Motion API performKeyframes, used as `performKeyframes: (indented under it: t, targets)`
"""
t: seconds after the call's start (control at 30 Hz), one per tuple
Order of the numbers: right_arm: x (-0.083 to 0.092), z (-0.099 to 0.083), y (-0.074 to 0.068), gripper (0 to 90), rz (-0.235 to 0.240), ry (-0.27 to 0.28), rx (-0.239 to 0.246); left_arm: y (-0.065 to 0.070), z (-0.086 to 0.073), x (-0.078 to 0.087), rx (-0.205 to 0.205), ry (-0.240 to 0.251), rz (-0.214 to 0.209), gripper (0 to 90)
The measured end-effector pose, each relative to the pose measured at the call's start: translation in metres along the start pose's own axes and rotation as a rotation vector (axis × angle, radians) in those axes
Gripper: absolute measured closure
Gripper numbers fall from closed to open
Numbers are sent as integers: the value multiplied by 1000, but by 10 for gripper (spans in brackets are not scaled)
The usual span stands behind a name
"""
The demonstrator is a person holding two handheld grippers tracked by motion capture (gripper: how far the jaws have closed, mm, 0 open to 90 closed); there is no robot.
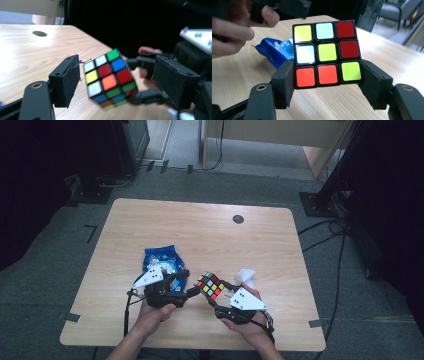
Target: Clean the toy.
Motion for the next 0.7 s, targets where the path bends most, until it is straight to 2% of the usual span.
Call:
performKeyframes:
  t: [0.03,0.07,0.17,0.2,0.23,0.33,0.4,0.47,0.57,0.7]
  targets:
    - [0,-1,2,348,-3,-5,-21,-1,-3,-2,-40,-19,34,211]
    - [0,-2,5,348,-7,-9,-39,-2,-5,-3,-61,-33,48,198]
    - [4,-3,13,348,-18,-16,-91,-3,-15,-8,-180,-76,145,189]
    - [6,-3,16,348,-24,-17,-104,-2,-20,-12,-242,-92,191,189]
    - [8,-2,19,349,-26,-15,-125,-1,-23,-15,-283,-105,222,182]
    - [12,0,22,348,-18,-9,-178,5,-35,-26,-405,-151,289,180]
    - [13,3,22,348,-4,-9,-207,10,-41,-33,-465,-171,308,176]
    - [13,5,18,348,20,-18,-232,15,-45,-36,-521,-171,333,175]
    - [10,9,11,348,50,-37,-253,20,-47,-39,-574,-155,354,175]
    - [4,12,2,347,82,-62,-283,27,-50,-39,-639,-138,358,195]
Point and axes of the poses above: each handheld gripper's, and its own axes: x roughly backward along the jaws, z roughly out of its top, y roughly to its right, the point moved 3 cm from there along -x, roughly forward along the jaws, and after that the axes turned 10 degrees about x, right-handed, at the moved point
